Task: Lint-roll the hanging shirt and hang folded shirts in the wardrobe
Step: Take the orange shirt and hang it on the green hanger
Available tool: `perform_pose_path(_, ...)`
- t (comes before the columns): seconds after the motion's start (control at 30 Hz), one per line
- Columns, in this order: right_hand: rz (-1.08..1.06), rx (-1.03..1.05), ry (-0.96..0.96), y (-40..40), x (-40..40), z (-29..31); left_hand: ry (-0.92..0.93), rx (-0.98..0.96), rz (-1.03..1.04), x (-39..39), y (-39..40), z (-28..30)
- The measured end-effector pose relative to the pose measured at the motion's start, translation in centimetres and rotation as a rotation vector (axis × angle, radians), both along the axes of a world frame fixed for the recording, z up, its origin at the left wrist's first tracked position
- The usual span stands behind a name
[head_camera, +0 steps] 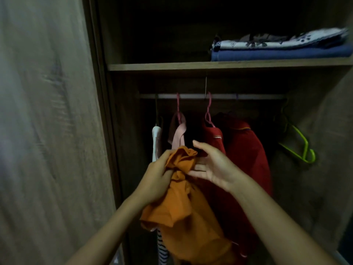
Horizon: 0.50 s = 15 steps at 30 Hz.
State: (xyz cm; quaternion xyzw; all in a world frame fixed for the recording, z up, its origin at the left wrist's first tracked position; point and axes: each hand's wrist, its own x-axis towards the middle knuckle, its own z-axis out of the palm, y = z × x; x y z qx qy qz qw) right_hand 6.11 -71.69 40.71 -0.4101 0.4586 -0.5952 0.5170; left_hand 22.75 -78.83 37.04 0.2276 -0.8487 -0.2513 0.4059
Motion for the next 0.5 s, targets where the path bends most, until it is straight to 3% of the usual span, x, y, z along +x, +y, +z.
perform_pose_path(0.1, -0.127, -0.066, 0.396, 1.0, 0.2, 0.0, 0.071, 0.186, 0.012, -0.6, -0.1, 1.4)
perform_pose_path(0.23, 0.003, -0.120, 0.567, 2.0, 0.7, 0.2, 0.136, 0.364, 0.041, -2.0, -0.7, 3.6)
perform_pose_path(0.3, -0.037, -0.159, 0.637, 1.8, 0.6, 0.1, 0.170, 0.565, -0.024, -2.2, -0.7, 4.4)
perform_pose_path(0.4, -0.173, -0.192, 0.605, 1.4, -0.1, 0.3, 0.208, 0.783, -0.267, -1.9, 0.2, 5.7)
perform_pose_path(0.5, -0.183, -0.171, 0.360, 1.4, -1.0, 0.5, 0.175, 0.720, -0.400, -1.2, 0.3, 5.5)
